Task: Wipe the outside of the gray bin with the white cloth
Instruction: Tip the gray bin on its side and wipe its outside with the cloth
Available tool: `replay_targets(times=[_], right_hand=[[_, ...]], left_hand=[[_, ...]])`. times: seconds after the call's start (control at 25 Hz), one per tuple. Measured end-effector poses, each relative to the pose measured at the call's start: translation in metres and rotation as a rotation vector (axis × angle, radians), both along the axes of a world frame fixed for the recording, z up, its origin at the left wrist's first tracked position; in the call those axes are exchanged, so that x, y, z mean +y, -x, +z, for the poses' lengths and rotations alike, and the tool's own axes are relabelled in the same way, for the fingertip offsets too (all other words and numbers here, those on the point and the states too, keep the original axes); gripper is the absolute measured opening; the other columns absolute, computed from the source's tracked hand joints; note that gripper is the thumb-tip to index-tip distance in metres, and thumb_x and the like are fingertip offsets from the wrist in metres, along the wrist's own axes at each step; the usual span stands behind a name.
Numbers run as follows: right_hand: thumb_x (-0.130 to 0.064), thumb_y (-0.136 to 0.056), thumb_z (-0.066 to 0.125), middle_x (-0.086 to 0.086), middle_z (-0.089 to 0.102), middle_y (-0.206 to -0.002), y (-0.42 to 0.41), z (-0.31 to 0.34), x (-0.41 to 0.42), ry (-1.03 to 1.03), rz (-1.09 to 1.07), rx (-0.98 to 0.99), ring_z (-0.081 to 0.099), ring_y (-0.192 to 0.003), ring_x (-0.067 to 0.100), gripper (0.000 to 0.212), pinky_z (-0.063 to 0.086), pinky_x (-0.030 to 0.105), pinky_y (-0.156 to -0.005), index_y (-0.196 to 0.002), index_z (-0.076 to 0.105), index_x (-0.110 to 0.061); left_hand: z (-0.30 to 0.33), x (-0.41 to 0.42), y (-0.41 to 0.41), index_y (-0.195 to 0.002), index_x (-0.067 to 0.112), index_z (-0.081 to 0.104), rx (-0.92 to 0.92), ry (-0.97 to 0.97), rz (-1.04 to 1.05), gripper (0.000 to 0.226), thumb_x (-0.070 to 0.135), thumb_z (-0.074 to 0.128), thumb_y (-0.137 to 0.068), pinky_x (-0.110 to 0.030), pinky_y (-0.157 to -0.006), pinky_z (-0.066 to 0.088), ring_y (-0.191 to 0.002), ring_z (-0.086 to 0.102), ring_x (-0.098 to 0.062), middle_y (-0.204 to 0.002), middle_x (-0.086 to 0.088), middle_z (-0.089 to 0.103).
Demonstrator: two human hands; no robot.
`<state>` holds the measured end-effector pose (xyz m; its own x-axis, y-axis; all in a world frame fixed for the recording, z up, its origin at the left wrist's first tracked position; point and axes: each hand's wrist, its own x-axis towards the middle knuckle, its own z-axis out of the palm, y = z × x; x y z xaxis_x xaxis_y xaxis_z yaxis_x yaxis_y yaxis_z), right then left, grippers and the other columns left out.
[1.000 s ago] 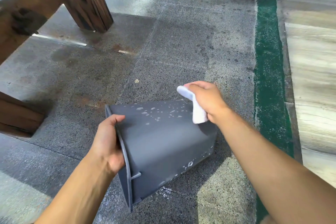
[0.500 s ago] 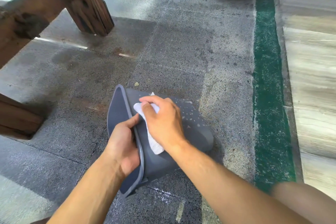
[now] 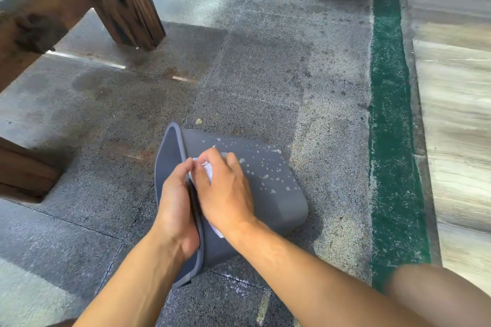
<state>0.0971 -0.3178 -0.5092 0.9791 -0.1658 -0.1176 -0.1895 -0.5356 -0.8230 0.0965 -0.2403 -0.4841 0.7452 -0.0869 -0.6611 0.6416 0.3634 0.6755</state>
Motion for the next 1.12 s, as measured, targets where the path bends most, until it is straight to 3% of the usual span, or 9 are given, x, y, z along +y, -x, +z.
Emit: replay_targets(times=[0.08, 0.24, 0.4, 0.48, 0.56, 0.68, 0.96, 1.12], right_hand=[[-0.047, -0.1, 0.046, 0.002, 0.053, -0.107, 0.001, -0.004, 0.003, 0.069, 0.002, -0.036, 0.059, -0.093, 0.034, 0.016, 0.05, 0.045, -0.078, -0.104, 0.051, -0.033], [-0.046, -0.101, 0.045, 0.003, 0.052, -0.106, 0.003, -0.015, 0.01, 0.185, 0.023, -0.089, 0.057, -0.089, 0.033, 0.013, 0.042, 0.042, -0.075, -0.104, 0.048, -0.033], [-0.045, -0.101, 0.045, 0.003, 0.051, -0.104, 0.004, -0.027, 0.014, 0.248, 0.045, -0.103, 0.057, -0.084, 0.034, 0.013, 0.04, 0.041, -0.073, -0.103, 0.047, -0.033], [-0.047, -0.102, 0.043, 0.004, 0.052, -0.105, 0.003, -0.031, 0.014, 0.287, 0.052, -0.115, 0.058, -0.086, 0.033, 0.019, 0.043, 0.043, -0.076, -0.104, 0.049, -0.029], [-0.048, -0.102, 0.041, 0.006, 0.053, -0.107, 0.0, -0.036, 0.011, 0.292, 0.055, -0.106, 0.058, -0.091, 0.034, 0.025, 0.045, 0.046, -0.081, -0.105, 0.052, -0.025], [-0.048, -0.102, 0.041, 0.006, 0.054, -0.108, 0.0, -0.041, 0.008, 0.29, 0.051, -0.107, 0.058, -0.091, 0.034, 0.028, 0.046, 0.047, -0.082, -0.106, 0.054, -0.024], [-0.046, -0.102, 0.043, 0.007, 0.054, -0.108, -0.007, -0.059, -0.016, 0.317, 0.012, -0.028, 0.057, -0.093, 0.036, 0.025, 0.041, 0.044, -0.083, -0.109, 0.053, -0.024], [-0.046, -0.102, 0.043, 0.006, 0.054, -0.108, -0.011, -0.068, -0.027, 0.321, -0.002, -0.015, 0.058, -0.095, 0.036, 0.024, 0.043, 0.045, -0.084, -0.107, 0.052, -0.024]], left_hand=[[-0.001, -0.001, 0.001, -0.111, 0.025, 0.068, 0.002, -0.017, -0.002, 0.034, 0.046, 0.045, -0.1, -0.032, -0.063, 0.059, -0.085, 0.072, -0.026, -0.099, -0.011, 0.067], [-0.002, 0.0, 0.005, -0.111, 0.023, 0.066, 0.017, -0.037, 0.025, 0.03, 0.043, 0.048, -0.097, -0.039, -0.089, 0.048, -0.103, 0.064, -0.026, -0.112, -0.012, 0.061], [-0.007, 0.003, 0.006, -0.102, 0.025, 0.068, 0.035, -0.089, 0.044, 0.025, 0.042, 0.051, -0.094, -0.034, -0.076, 0.053, -0.093, 0.068, -0.024, -0.103, -0.01, 0.065], [-0.01, 0.005, 0.006, -0.101, 0.025, 0.074, 0.033, -0.132, 0.044, 0.03, 0.041, 0.049, -0.095, -0.033, -0.075, 0.055, -0.096, 0.073, -0.025, -0.103, -0.01, 0.072], [-0.012, 0.007, 0.005, -0.109, 0.02, 0.078, 0.055, -0.169, 0.057, 0.042, 0.042, 0.045, -0.098, -0.036, -0.085, 0.055, -0.11, 0.074, -0.027, -0.113, -0.011, 0.079], [-0.017, 0.01, 0.006, -0.115, 0.015, 0.079, 0.118, -0.234, 0.066, 0.052, 0.049, 0.043, -0.1, -0.041, -0.095, 0.054, -0.11, 0.074, -0.027, -0.114, -0.012, 0.081], [-0.025, 0.014, 0.004, -0.105, 0.021, 0.078, 0.184, -0.265, 0.092, 0.044, 0.056, 0.051, -0.1, -0.032, -0.067, 0.055, -0.075, 0.08, -0.012, -0.088, 0.005, 0.085], [-0.027, 0.017, 0.004, -0.111, 0.017, 0.074, 0.216, -0.315, 0.103, 0.045, 0.056, 0.056, -0.099, -0.033, -0.07, 0.057, -0.085, 0.079, -0.016, -0.095, 0.003, 0.084]])
